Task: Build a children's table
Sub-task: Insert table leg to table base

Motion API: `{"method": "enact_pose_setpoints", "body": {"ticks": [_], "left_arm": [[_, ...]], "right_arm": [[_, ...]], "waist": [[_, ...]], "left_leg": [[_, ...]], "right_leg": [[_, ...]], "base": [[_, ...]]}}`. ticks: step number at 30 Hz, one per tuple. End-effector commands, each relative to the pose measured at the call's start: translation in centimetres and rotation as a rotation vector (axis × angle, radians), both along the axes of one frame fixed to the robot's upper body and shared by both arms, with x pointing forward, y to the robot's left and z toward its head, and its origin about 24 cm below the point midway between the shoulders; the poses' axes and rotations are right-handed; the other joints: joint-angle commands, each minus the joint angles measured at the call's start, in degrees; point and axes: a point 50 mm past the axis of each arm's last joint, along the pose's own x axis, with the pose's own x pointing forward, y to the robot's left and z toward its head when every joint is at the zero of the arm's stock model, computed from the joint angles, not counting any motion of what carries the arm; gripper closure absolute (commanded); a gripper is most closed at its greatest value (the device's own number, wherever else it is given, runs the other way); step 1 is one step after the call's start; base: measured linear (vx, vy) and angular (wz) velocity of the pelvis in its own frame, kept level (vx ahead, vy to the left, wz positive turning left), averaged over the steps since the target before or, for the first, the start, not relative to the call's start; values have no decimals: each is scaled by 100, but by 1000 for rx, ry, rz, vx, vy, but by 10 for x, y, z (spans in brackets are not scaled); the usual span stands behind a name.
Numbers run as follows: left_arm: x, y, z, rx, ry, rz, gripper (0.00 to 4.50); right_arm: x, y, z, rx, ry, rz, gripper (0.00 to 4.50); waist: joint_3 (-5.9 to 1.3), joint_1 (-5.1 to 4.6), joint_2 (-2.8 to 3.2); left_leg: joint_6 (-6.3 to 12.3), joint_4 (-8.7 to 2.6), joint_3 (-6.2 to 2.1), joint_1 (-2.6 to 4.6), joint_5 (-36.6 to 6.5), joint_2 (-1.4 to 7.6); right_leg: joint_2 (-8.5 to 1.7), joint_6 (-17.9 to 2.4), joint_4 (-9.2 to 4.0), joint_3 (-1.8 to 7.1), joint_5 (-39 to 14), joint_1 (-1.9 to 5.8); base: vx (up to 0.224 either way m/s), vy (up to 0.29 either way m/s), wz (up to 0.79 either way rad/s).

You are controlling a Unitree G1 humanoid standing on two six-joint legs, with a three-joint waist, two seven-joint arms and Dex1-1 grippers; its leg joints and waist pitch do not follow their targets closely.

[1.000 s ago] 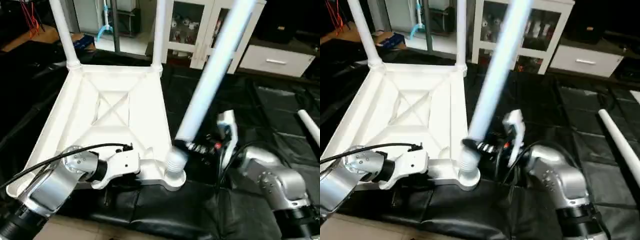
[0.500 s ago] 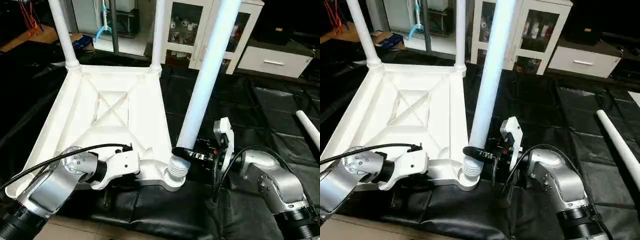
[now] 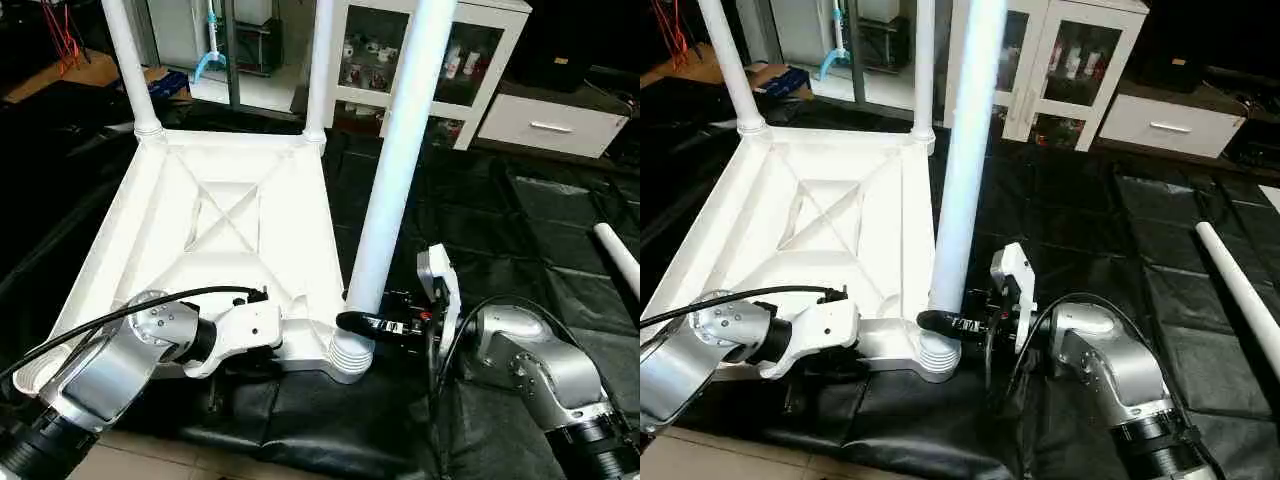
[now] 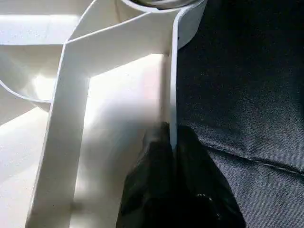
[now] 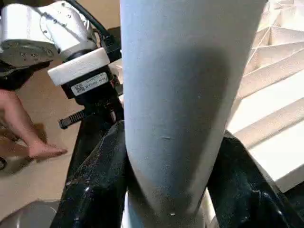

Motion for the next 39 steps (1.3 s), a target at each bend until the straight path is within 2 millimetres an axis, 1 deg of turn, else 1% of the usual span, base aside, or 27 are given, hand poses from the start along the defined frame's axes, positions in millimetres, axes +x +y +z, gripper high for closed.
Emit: {"method": "enact_pose_setpoints", "body": {"ticks": [1,3,4,6,8,11,12,13,16,18,19,20,24,26,30,33,35,36,37,38,39], "left_arm": [[-8,-2,-17,33,66,-13,448],[-8,-2,-17,33,68,-17,448],[-8,-2,-17,33,68,-18,448],[-8,-2,-17,34,70,-21,448],[-8,-2,-17,35,73,-23,448],[-8,-1,-17,37,74,-24,448],[-8,-1,-17,37,75,-24,448],[-8,-1,-17,37,75,-24,448],[-9,0,-17,38,79,-24,448],[-9,0,-17,40,80,-22,448],[-9,0,-17,40,81,-22,448],[-9,0,-17,41,81,-22,448],[-10,0,-17,42,83,-22,448],[-10,1,-17,44,83,-23,448],[-9,2,-17,49,81,-22,448],[-8,1,-17,49,79,-23,448],[-8,1,-17,48,80,-23,448],[-8,1,-16,48,80,-23,448],[-8,1,-16,48,80,-23,448],[-8,1,-16,48,79,-22,448],[-8,1,-16,48,79,-22,448]], "right_arm": [[3,-2,-11,-60,25,-8,266],[6,0,-11,-63,26,-13,266],[7,1,-12,-64,28,-16,266],[9,3,-14,-65,35,-21,266],[11,6,-18,-65,46,-20,266],[11,9,-23,-85,59,0,266],[11,10,-24,-95,57,5,266],[11,10,-24,-95,57,5,266],[9,16,-27,-161,10,50,266],[7,18,-24,-155,-5,62,266],[7,18,-24,-156,-16,66,266],[7,18,-23,-156,-19,67,266],[3,15,-21,-159,-60,88,266],[0,14,-20,-173,-76,118,266],[-7,11,-24,-232,-95,167,266],[-6,10,-26,-222,-90,142,266],[-5,12,-27,-207,-80,127,266],[-4,14,-28,-173,-59,95,266],[-3,15,-28,-165,-54,88,266],[-3,16,-29,-142,-38,66,266],[-2,16,-29,-136,-34,59,266]], "waist": [[-195,-10,62],[-194,-10,55],[-193,-22,69],[-192,-22,60],[-177,-30,62],[-171,-62,64],[-168,-65,63],[-166,-70,66],[-161,-95,58],[-157,-116,56],[-155,-124,59],[-159,-132,45],[-163,-139,56],[-173,-137,62],[-188,-126,54],[-194,-116,50],[-191,-107,50],[-190,-106,70],[-187,-112,61],[-180,-117,59],[-179,-118,61]], "left_leg": [[-183,-483,-58,179,-1561,183],[-204,-488,-62,174,-1610,184],[-210,-491,-68,167,-1620,178],[-220,-491,-65,173,-1680,181],[-247,-503,-68,176,-1825,180],[-343,-525,-93,172,-2110,182],[-351,-531,-96,173,-2145,182],[-362,-532,-97,182,-2191,187],[-382,-542,-112,174,-2288,187],[-393,-548,-120,168,-2337,185],[-395,-548,-117,184,-2397,189],[-387,-545,-116,184,-2410,188],[-383,-552,-122,174,-2396,192],[-387,-554,-123,185,-2412,197],[-300,-544,-108,174,-2189,198],[-255,-538,-92,174,-2073,190],[-264,-547,-96,172,-2097,193],[-289,-551,-98,179,-2143,193],[-299,-554,-97,176,-2178,191],[-350,-569,-108,184,-2343,195],[-364,-572,-113,189,-2394,197]], "right_leg": [[-190,-1160,-448,62,-578,-12],[-186,-1140,-449,62,-631,-6],[-187,-1154,-443,60,-623,-11],[-187,-1149,-452,63,-682,-15],[-187,-1132,-470,65,-866,-36],[-195,-1073,-491,63,-1222,-55],[-196,-1058,-498,63,-1272,-55],[-199,-1039,-507,68,-1314,-71],[-202,-995,-514,64,-1440,-78],[-198,-955,-521,68,-1504,-82],[-197,-951,-531,73,-1538,-102],[-198,-955,-532,74,-1545,-101],[-193,-949,-527,76,-1465,-103],[-186,-950,-526,73,-1373,-99],[-177,-1019,-496,68,-914,-72],[-175,-1056,-495,70,-788,-64],[-176,-1054,-499,70,-834,-62],[-177,-1049,-501,72,-876,-70],[-173,-1045,-507,71,-916,-75],[-176,-1012,-522,69,-1115,-88],[-178,-997,-525,70,-1176,-94]], "base": [[0,0,0],[0,0,0],[0,0,0],[0,0,0],[0,0,0],[0,0,0],[0,0,0],[0,0,0],[0,0,0],[0,0,0],[0,0,0],[0,0,0],[0,0,0],[0,0,0],[0,0,0],[0,0,0],[0,0,0],[0,0,0],[0,0,0],[0,0,0],[0,0,0]]}}
